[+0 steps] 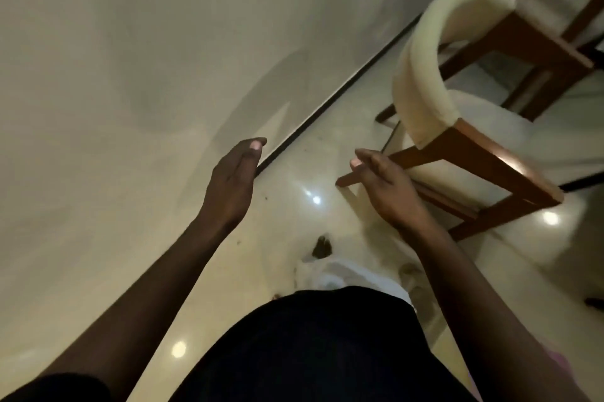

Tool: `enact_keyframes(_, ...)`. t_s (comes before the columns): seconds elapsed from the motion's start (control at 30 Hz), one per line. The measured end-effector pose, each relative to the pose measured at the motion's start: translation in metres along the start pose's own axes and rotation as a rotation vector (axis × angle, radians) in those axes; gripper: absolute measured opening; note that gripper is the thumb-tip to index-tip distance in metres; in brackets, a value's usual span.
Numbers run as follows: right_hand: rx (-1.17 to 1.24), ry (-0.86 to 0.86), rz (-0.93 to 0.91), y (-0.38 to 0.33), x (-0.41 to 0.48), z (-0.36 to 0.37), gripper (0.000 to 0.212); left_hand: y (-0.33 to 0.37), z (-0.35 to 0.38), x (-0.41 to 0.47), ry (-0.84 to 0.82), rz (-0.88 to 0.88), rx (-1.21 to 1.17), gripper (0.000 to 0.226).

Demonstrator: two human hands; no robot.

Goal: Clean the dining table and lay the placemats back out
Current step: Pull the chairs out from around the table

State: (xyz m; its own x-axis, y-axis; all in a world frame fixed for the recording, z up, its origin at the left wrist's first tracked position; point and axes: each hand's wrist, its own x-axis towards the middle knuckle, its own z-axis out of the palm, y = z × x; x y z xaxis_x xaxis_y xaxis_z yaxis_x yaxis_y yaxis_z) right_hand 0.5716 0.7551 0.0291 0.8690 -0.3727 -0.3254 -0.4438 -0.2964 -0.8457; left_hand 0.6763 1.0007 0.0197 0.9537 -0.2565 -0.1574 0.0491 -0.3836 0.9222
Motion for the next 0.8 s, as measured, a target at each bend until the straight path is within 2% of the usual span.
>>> enact_keyframes(0.1,0.071,0.107,0.074,0.007,0.037,-0.028,0.053,0.018,0.030,0.065,-0.108,0.047,0.032,0.054)
enact_keyframes(0.23,0.115,0.226,0.129,0.017,0.089,-0.069,0.074,0.051,0.073,0.140,-0.209,0.105,0.060,0.053)
enact_keyframes(0.3,0.136,0.256,0.181,0.021,0.119,-0.092,0.071,0.069,0.096,0.178,-0.246,0.094,0.063,0.050)
enact_keyframes(0.43,0.104,0.300,0.223,0.029,0.170,-0.132,0.053,0.108,0.144,0.252,-0.325,0.142,0.088,0.043)
enact_keyframes(0.53,0.032,0.354,0.237,0.035,0.208,-0.159,0.053,0.133,0.182,0.298,-0.408,0.187,0.086,0.032)
enact_keyframes(0.63,-0.011,0.387,0.260,0.052,0.236,-0.182,0.055,0.150,0.226,0.338,-0.469,0.240,0.118,0.040)
enact_keyframes(0.8,-0.054,0.310,0.419,0.086,0.267,-0.189,0.060,0.176,0.302,0.410,-0.663,0.311,0.229,0.049)
